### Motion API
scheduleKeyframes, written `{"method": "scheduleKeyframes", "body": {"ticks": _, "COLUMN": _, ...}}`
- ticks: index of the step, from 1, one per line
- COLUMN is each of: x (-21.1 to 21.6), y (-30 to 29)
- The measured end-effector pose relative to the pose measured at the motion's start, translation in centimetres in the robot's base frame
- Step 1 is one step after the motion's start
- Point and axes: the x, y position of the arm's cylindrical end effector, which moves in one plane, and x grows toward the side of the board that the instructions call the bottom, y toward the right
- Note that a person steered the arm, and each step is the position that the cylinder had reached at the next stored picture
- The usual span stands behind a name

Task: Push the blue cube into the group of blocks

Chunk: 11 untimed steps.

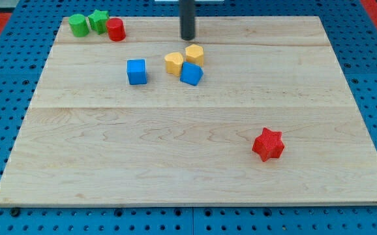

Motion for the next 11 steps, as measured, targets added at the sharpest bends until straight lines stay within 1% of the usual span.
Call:
{"method": "scheduleKeyframes", "body": {"ticks": 1, "x": 3.8, "y": 0.3}}
{"method": "scheduleKeyframes", "body": {"ticks": 2, "x": 8.6, "y": -0.6}}
{"method": "scheduleKeyframes", "body": {"ticks": 3, "x": 5.4, "y": -2.9}}
{"method": "scheduleKeyframes", "body": {"ticks": 4, "x": 5.6, "y": -7.7}}
{"method": "scheduleKeyframes", "body": {"ticks": 5, "x": 7.4, "y": -7.9}}
{"method": "scheduleKeyframes", "body": {"ticks": 6, "x": 7.8, "y": -14.7}}
{"method": "scheduleKeyframes", "body": {"ticks": 7, "x": 8.5, "y": -17.4}}
{"method": "scheduleKeyframes", "body": {"ticks": 8, "x": 11.6, "y": -17.6}}
{"method": "scheduleKeyframes", "body": {"ticks": 9, "x": 12.5, "y": -17.3}}
{"method": "scheduleKeyframes", "body": {"ticks": 10, "x": 14.4, "y": -18.9}}
{"method": "scheduleKeyframes", "body": {"ticks": 11, "x": 12.6, "y": -12.5}}
